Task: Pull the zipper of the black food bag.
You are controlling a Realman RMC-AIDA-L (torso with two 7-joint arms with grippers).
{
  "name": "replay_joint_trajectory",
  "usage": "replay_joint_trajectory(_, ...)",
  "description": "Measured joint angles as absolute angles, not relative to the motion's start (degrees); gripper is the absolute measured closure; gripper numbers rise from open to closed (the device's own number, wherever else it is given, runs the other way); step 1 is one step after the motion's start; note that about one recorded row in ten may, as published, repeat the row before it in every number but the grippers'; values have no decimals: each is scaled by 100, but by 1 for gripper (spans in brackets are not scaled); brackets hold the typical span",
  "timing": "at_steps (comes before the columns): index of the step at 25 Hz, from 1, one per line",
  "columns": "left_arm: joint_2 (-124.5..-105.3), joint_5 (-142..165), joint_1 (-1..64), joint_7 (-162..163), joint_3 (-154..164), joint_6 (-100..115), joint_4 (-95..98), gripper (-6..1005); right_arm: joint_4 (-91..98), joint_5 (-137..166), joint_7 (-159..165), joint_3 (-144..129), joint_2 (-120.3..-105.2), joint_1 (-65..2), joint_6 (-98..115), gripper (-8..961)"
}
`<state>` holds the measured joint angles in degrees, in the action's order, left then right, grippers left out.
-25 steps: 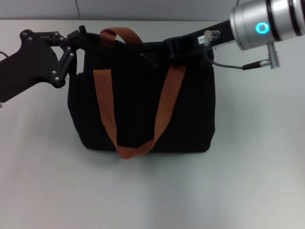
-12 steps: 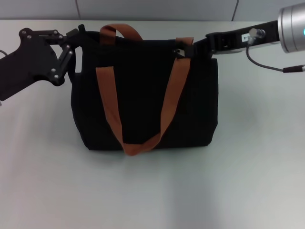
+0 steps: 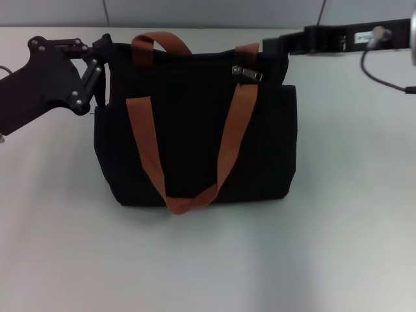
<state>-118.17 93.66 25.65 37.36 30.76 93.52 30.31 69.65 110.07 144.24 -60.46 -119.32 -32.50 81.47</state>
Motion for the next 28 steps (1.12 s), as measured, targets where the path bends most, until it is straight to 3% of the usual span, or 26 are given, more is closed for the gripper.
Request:
replay_joint_trajectory(4, -11820, 9366, 2537, 3744, 3076, 9386, 3031, 885, 6541, 10162, 13574, -5652, -11901, -3085, 8420, 935)
replay_joint_trajectory(10, -11829, 9365, 2497, 3800, 3086, 9418, 2976, 884, 5697, 9349, 11632, -4725, -11859, -2977, 9673, 749)
replay_joint_trajectory(15, -11830, 9370, 2488, 3858, 3114, 9424, 2972, 882, 4569, 9052, 9574, -3906, -11838, -2717, 10747, 506)
replay_joint_trajectory(18, -11828, 9410, 2487, 3920, 3126, 9423, 2970, 882, 4111, 9091, 8264, -3773, -11787, -2457, 11366, 284)
replay_joint_trajectory(23, -11831, 9420, 2484, 4053, 3143, 9400, 2970, 881, 3746, 9840, 6539, -3803, -11736, -2035, 11643, 129)
replay_joint_trajectory(28, -11829, 9436, 2455, 4232, 3147, 9375, 2970, 879, 3211, 11138, 5227, -3762, -11750, -1932, 11467, 129)
